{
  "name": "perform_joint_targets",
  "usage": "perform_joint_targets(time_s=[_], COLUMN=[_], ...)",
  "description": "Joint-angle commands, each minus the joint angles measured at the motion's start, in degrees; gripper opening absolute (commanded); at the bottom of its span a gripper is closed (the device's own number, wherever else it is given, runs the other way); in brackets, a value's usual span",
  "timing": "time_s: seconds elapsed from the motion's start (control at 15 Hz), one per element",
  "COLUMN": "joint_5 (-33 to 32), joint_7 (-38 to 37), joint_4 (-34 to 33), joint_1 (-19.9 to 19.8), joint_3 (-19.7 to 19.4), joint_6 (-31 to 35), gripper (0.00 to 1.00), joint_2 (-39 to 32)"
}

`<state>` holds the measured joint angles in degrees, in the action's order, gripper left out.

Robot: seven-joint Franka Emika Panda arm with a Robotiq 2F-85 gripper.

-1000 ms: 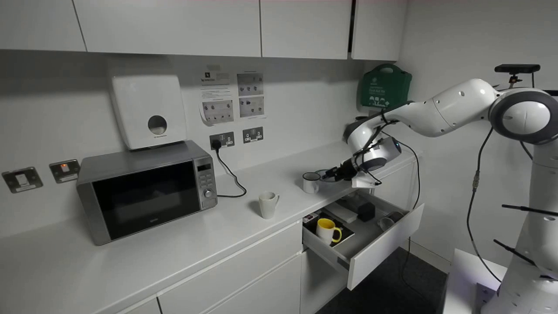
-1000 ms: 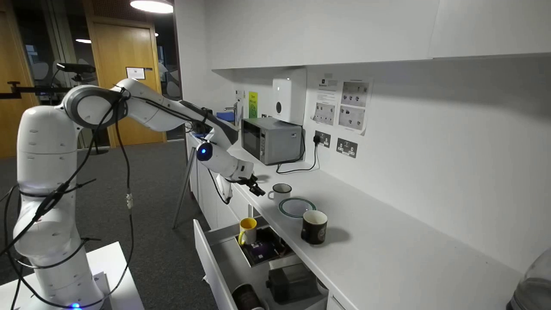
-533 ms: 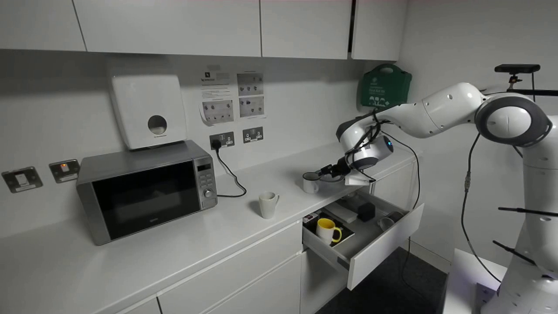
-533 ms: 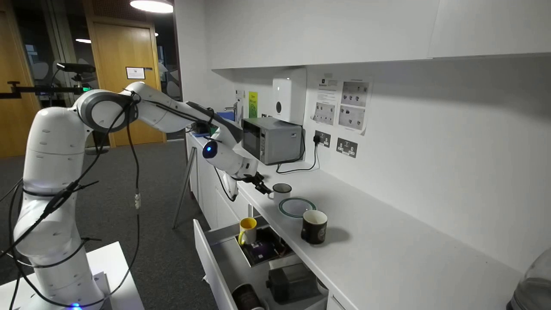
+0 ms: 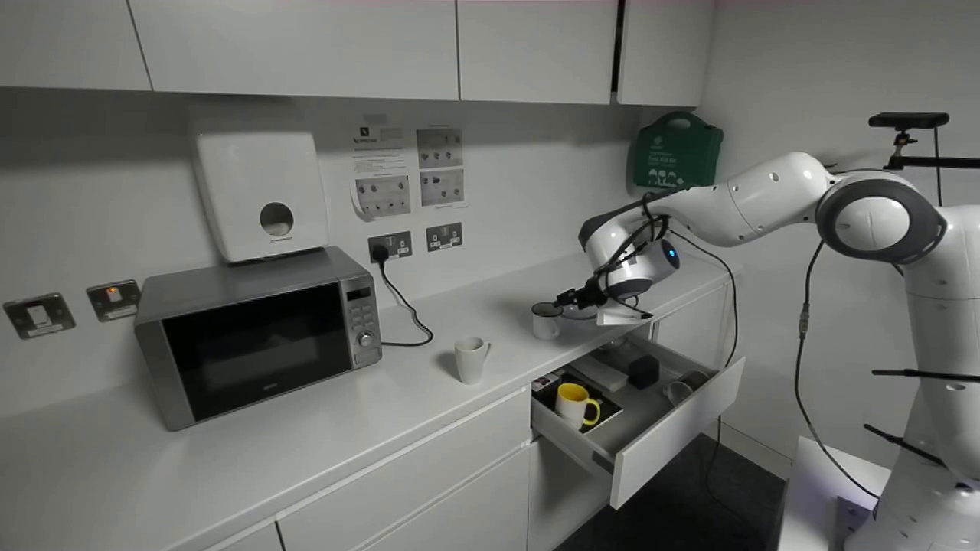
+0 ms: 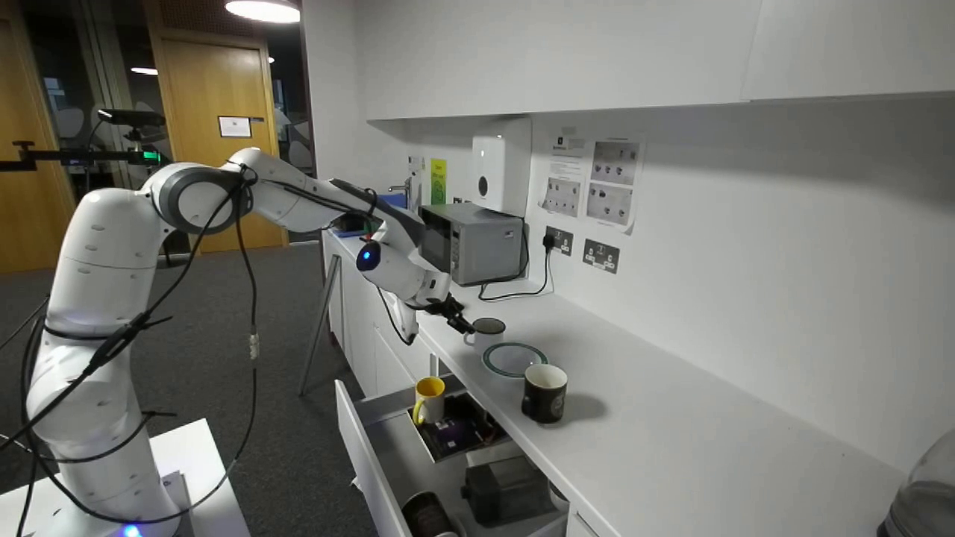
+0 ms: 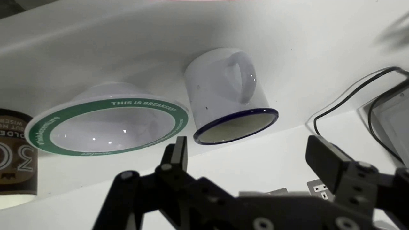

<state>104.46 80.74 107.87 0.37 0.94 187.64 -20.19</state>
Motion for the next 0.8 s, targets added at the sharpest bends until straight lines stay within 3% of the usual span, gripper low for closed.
perform_joint_targets(time_s=[0.0, 0.73], joint_5=[0.8, 1.0], joint_7=[0.7, 0.8], joint_4=[-1.5, -1.5], joint_1=[1.5, 3.5], joint_3=[-1.0, -1.6], joint_6=[2.6, 2.6], gripper=[1.00, 1.00], joint_2=[-1.0, -1.5])
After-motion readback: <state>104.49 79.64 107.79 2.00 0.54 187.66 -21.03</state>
